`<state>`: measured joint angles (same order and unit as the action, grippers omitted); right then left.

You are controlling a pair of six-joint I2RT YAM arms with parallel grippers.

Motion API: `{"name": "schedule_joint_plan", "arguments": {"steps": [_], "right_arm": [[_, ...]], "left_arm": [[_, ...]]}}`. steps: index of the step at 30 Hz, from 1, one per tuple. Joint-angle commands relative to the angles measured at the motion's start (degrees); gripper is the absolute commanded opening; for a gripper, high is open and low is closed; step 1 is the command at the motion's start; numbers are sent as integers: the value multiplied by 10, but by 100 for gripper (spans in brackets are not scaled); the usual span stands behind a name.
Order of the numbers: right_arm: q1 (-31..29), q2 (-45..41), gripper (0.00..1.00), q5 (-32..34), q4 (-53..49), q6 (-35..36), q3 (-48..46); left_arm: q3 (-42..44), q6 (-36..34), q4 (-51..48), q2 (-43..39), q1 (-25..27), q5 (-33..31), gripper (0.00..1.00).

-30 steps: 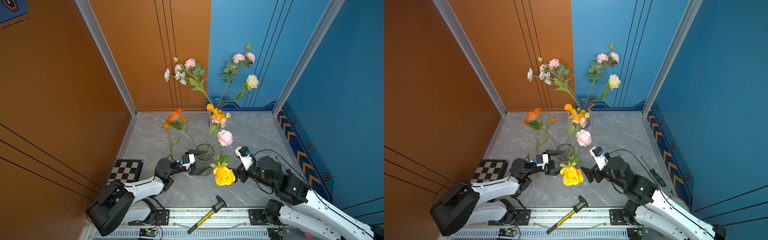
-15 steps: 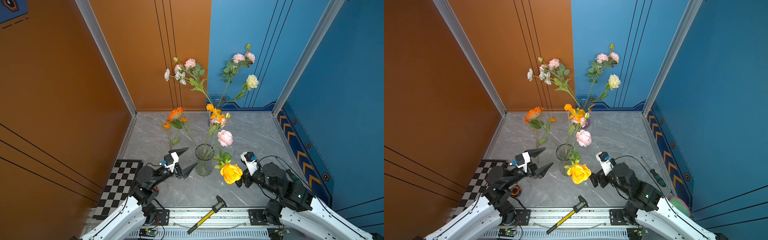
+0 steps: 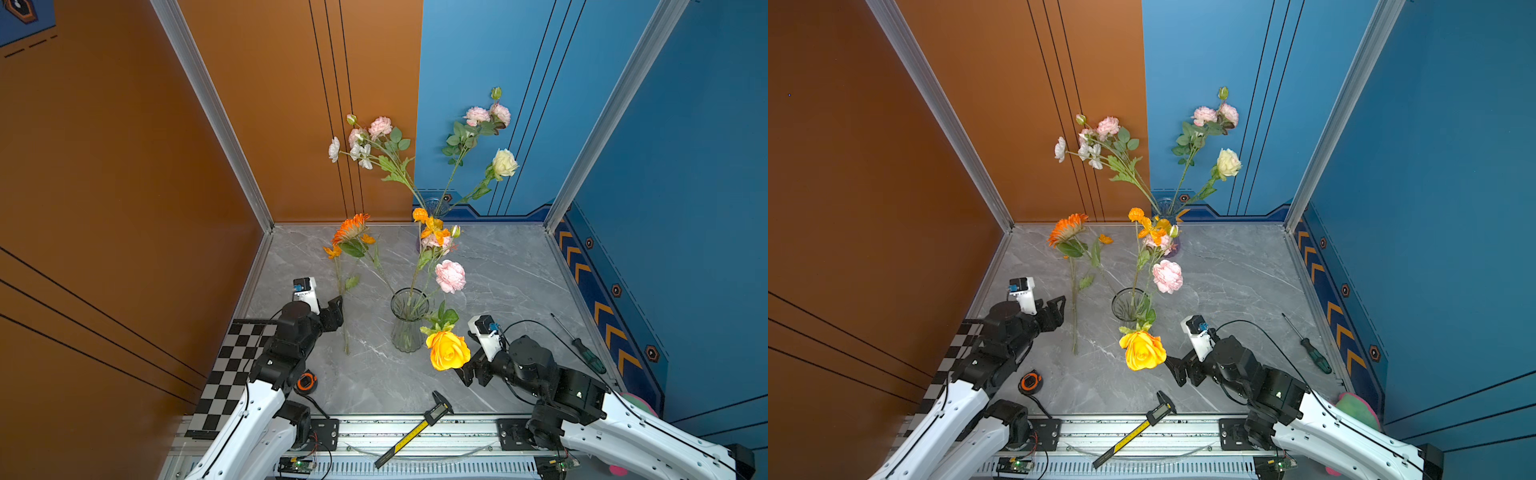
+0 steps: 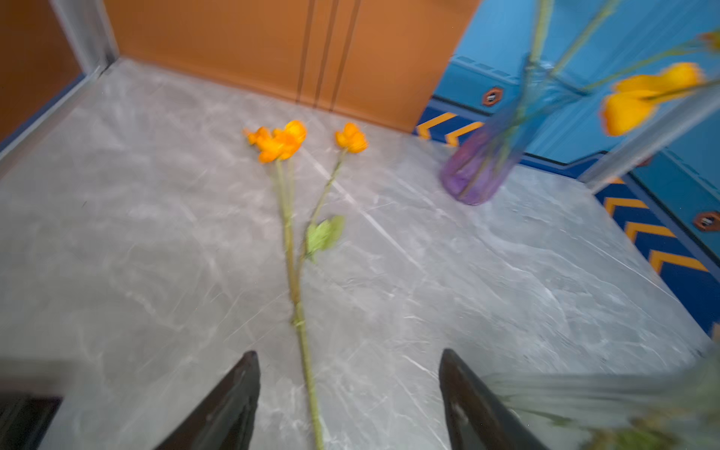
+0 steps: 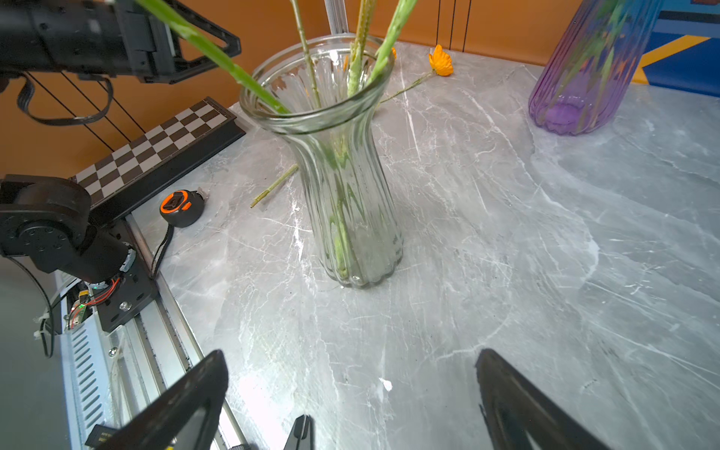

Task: Arrange the flowers into the vase
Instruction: 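Move the open left gripper back to the orange poppies on the table, then close the left gripper on the orange poppy stems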

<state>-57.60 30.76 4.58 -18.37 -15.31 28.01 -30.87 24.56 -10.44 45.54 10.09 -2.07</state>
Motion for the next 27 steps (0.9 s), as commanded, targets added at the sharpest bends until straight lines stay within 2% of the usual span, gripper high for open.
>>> {"name": "schedule_joint_plan", "arguments": {"steps": [1, 4, 7, 12, 16, 27], "right_arm": [[-14, -1, 100, 37, 27, -11, -10], [-16, 1, 100, 37, 43, -13, -15], [-16, 17, 100, 24, 62, -13, -13], [-19, 57, 100, 6, 88, -15, -3], [-18, 59, 100, 10, 100, -14, -6], [18, 57, 100, -14, 96, -6, -5]], "left_arm": [[-43, 56, -87, 96, -42, 74, 73], [-84, 37, -80, 207, -54, 100, 71], [-137, 19, -80, 316, -56, 99, 69], [-217, 14, -79, 449, -54, 96, 59], [-242, 11, -72, 495, -44, 80, 58], [-278, -8, -79, 551, -8, -5, 50]]}}
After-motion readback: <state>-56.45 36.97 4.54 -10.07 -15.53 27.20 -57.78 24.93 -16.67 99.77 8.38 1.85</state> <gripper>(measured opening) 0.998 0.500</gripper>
